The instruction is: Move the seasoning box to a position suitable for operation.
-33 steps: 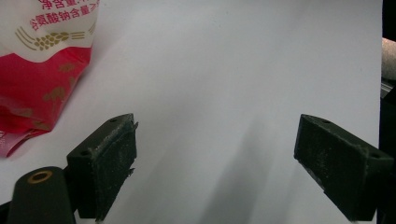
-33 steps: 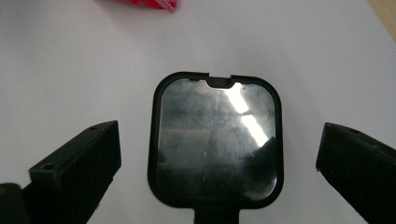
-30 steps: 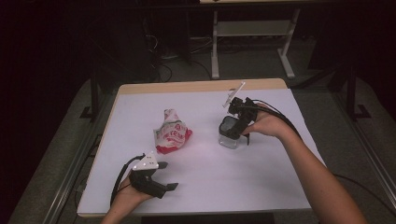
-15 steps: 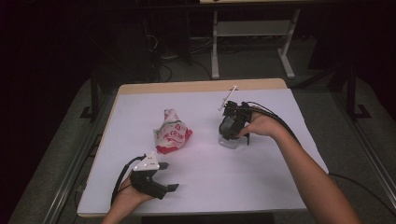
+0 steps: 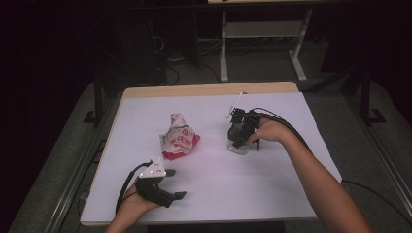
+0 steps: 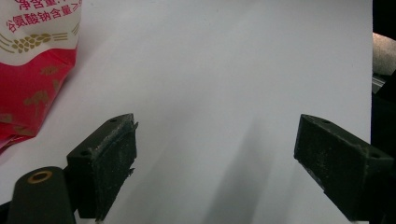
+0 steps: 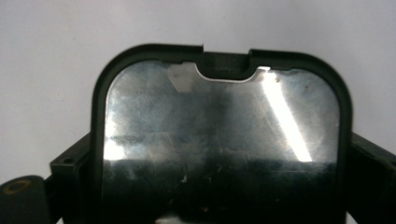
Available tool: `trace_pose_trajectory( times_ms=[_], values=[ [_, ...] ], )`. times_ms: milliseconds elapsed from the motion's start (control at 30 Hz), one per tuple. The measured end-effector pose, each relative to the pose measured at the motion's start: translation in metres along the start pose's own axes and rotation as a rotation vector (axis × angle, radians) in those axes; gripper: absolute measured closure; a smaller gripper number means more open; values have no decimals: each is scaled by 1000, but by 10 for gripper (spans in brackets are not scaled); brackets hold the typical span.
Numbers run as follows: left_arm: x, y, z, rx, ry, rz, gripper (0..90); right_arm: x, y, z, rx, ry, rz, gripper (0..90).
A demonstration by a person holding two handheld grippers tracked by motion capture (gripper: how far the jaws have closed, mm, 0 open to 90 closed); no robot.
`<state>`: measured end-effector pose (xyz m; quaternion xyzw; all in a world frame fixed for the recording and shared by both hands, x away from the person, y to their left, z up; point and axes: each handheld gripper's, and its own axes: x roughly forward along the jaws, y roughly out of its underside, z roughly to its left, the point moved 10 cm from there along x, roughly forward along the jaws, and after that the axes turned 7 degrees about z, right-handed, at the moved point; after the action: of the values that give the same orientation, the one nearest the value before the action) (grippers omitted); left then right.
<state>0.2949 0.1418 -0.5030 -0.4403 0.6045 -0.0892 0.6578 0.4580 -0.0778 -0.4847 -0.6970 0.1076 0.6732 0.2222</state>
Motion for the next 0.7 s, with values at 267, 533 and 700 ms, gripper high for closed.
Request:
trace_pose_trajectory(
  times_ms=[267, 533, 700],
  values=[
    [1, 0, -1, -6, 7, -3, 126, 0, 0, 4, -24, -24, 7, 142],
    [1, 0, -1, 4, 10, 6, 126, -1, 0, 3, -36, -14, 24, 146],
    [2, 1, -2, 2, 18, 9, 127, -1, 0, 4, -48, -14, 27, 148]
  ],
)
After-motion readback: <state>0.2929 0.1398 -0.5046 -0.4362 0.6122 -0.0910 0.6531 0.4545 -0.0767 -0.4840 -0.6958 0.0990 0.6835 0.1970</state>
